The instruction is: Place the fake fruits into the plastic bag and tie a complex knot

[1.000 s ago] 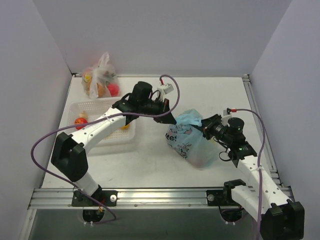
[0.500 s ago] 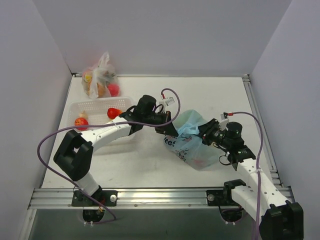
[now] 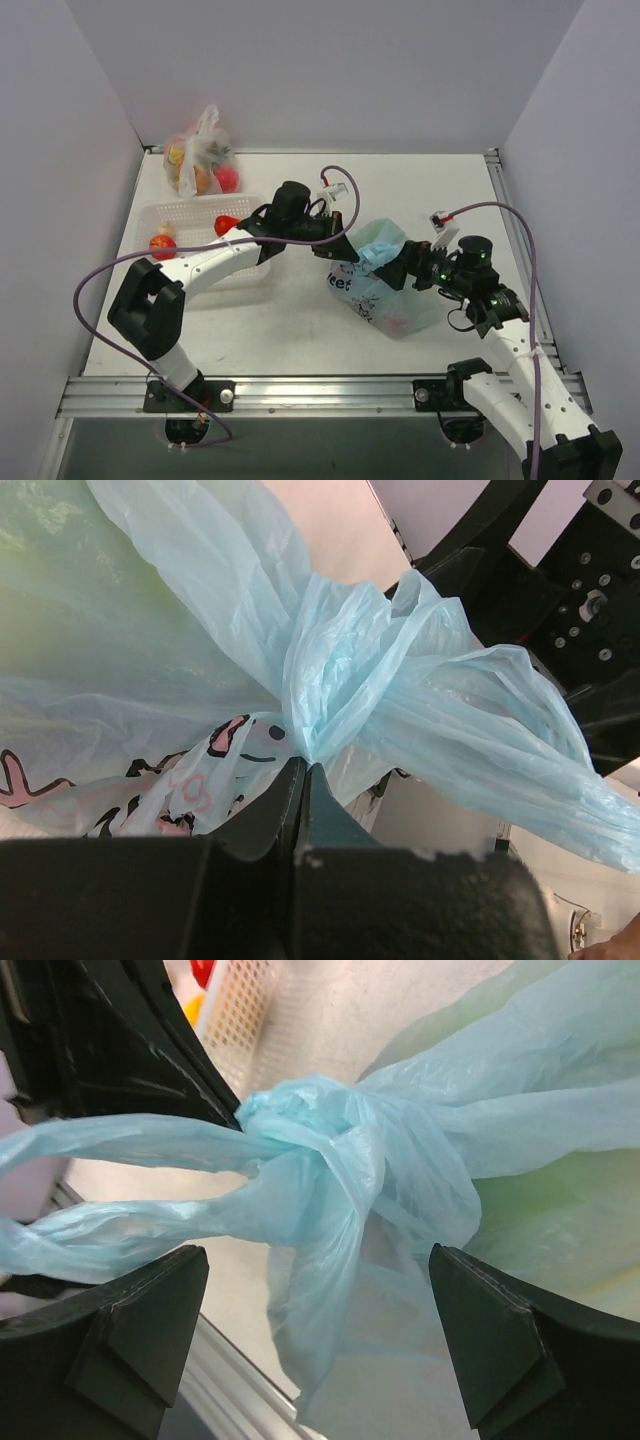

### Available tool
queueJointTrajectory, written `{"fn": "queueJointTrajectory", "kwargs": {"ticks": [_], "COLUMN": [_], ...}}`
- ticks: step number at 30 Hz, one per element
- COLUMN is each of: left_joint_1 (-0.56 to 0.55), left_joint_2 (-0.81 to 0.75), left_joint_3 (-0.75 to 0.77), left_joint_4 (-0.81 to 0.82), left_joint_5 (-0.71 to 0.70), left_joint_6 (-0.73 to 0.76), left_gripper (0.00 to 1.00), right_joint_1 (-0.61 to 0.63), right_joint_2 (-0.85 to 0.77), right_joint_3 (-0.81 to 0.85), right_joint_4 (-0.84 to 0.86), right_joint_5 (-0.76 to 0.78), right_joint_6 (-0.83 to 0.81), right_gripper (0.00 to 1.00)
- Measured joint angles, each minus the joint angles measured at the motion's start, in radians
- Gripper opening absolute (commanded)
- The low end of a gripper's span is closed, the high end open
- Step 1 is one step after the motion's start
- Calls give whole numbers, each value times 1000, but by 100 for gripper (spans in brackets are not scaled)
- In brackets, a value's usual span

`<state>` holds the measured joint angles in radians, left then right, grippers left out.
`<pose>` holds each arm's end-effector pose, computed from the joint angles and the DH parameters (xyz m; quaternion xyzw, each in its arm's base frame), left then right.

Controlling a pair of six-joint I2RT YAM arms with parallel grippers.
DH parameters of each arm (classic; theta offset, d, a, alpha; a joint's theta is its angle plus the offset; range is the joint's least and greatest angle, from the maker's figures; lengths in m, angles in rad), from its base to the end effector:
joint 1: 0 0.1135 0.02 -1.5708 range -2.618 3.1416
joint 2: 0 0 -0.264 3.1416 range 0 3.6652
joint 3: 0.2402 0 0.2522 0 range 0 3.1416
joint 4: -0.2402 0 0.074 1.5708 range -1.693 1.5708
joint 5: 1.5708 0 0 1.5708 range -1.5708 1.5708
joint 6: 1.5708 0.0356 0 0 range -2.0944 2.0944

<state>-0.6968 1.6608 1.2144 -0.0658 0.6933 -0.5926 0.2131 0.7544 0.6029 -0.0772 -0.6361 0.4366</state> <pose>0.2760 -0.2607 0.2751 0.2136 0.8018 -0.5198 0.2033 0.1703 0.0585 0.2934 -0.1103 0.7609 0.4206 0.4816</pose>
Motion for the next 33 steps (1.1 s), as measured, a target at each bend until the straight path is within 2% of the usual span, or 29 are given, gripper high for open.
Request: {"fn": "queueJointTrajectory", "kwargs": {"ticks": [4, 8, 10, 11, 13, 14, 17, 18, 24, 28, 29, 32, 33], "left_joint_1": [-3, -4, -7, -8, -11, -13, -14, -14, 11, 25, 26, 27, 29], "left_joint_2": [0, 0, 0, 0, 0, 0, -2, -5, -68, -105, -106, -104, -100], "left_joint_3": [0, 0, 0, 0, 0, 0, 0, 0, -6, -6, -5, 9, 23], "left_joint_4": [3, 3, 2, 2, -4, -8, -24, -31, -64, -57, -60, -96, -111], "left_joint_5": [0, 1, 2, 2, 3, 3, 3, 3, 2, 10, 15, 25, 29], "left_joint_6": [0, 1, 3, 4, 11, 16, 34, 42, 93, 150, 166, 220, 238], "left_gripper": [0, 0, 0, 0, 0, 0, 0, 0, 0, 25, 41, 62, 65], "right_joint_1": [89, 170, 188, 191, 193, 193, 192, 188, 104, 58, 52, 41, 37], "right_joint_2": [56, 120, 144, 154, 172, 178, 187, 187, 187, 186, 185, 180, 179], "right_joint_3": [14, 31, 40, 46, 57, 60, 66, 68, 71, 49, 40, 12, 10], "right_joint_4": [-17, -5, 18, 30, 53, 66, 84, 87, 95, 140, 154, 190, 194], "right_joint_5": [61, 135, 171, 189, 223, 239, 270, 276, 234, 110, 85, 18, -4], "right_joint_6": [-154, -240, -259, -262, -261, -254, -224, -211, -115, -85, -81, -72, -71], "right_gripper": [100, 100, 93, 82, 68, 52, 21, 0, 0, 0, 0, 0, 0]}}
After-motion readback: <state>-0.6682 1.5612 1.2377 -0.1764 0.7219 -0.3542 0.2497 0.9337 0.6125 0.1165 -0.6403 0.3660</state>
